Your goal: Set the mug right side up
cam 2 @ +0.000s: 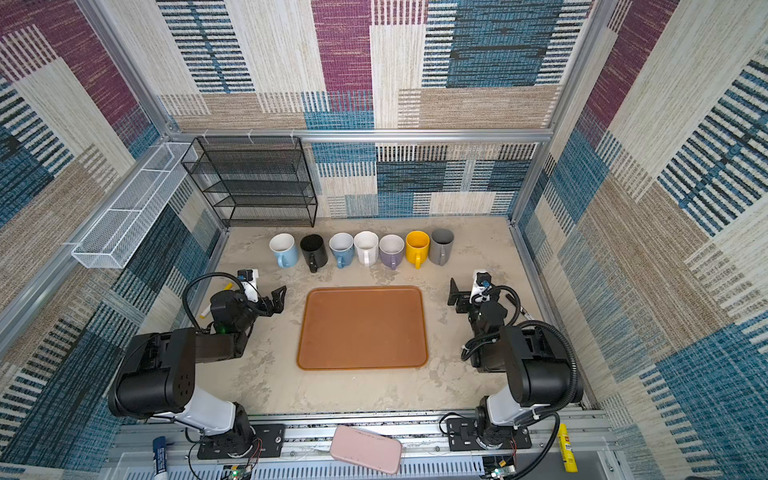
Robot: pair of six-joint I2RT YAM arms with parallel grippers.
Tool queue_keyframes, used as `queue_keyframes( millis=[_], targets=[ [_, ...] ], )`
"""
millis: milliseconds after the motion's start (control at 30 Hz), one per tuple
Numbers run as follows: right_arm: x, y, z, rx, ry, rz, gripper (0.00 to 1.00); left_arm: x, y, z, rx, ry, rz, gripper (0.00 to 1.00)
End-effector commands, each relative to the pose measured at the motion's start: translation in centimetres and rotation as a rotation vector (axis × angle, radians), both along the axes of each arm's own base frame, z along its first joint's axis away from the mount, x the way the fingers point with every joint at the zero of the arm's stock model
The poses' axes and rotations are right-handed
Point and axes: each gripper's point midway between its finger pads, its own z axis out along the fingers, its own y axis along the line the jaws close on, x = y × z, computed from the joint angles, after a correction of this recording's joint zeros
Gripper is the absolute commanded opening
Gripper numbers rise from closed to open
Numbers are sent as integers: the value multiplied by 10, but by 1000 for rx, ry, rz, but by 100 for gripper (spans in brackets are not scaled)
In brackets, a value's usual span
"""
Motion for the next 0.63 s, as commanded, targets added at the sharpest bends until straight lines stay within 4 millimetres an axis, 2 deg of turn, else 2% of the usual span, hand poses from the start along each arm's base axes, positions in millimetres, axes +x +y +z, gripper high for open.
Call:
queue_keyframes(
  millis=[0,600],
  targets=[
    [0,-1,12,-15,-47,-7,100,1,0,3,24,-16,-7,100],
    [1,-1,11,-14,-41,-6,100,1,0,3,26,-17,-6,100]
  ],
)
